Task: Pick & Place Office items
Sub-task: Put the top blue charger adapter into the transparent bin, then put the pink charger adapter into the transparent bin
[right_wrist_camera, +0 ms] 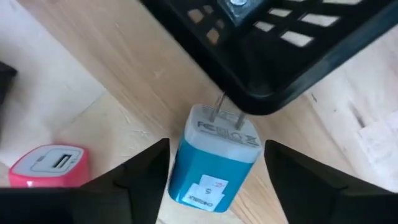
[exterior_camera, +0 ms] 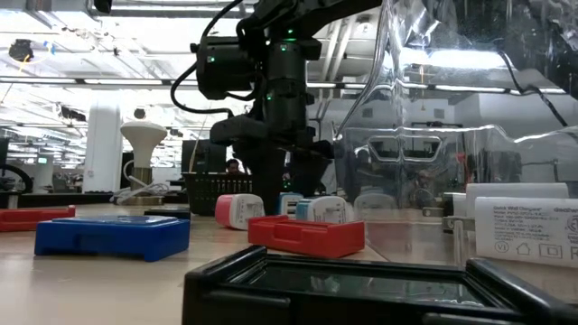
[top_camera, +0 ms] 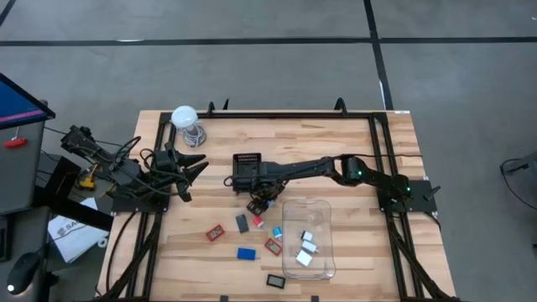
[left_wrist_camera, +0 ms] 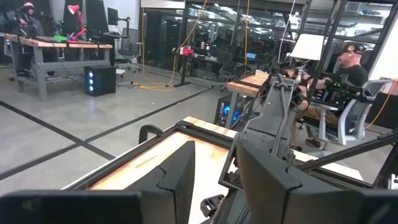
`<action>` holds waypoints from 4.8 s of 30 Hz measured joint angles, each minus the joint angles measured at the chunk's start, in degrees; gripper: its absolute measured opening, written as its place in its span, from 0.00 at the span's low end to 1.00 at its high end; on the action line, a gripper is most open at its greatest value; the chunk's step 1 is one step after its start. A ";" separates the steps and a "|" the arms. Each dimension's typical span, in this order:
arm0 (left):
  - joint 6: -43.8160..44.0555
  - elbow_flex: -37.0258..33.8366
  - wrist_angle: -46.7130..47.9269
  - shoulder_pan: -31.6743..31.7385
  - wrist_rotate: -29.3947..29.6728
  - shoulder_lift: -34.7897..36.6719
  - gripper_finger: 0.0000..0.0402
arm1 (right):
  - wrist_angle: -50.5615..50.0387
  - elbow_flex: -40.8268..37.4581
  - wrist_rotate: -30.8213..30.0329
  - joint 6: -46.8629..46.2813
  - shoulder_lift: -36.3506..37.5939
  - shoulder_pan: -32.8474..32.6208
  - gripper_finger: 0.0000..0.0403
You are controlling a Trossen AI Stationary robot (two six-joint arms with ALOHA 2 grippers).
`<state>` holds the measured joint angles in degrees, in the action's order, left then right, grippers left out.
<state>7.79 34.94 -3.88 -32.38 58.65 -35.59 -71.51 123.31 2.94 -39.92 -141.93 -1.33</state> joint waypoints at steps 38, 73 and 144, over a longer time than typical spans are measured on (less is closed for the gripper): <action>0.02 0.00 0.00 0.00 0.02 0.00 0.29 | -16.96 0.07 -19.43 -22.14 30.14 -14.16 0.33; 2.11 0.00 -0.52 -0.02 0.02 -0.02 0.29 | 23.61 -51.13 -7.16 -39.44 42.35 -21.21 0.34; 0.72 0.00 -0.15 11.74 -47.56 -36.96 0.66 | 20.01 -40.02 -35.70 -48.20 53.82 -31.36 0.51</action>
<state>8.51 34.94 -4.02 -20.64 11.10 -72.56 -51.50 83.29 -32.76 -88.12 -88.10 -32.69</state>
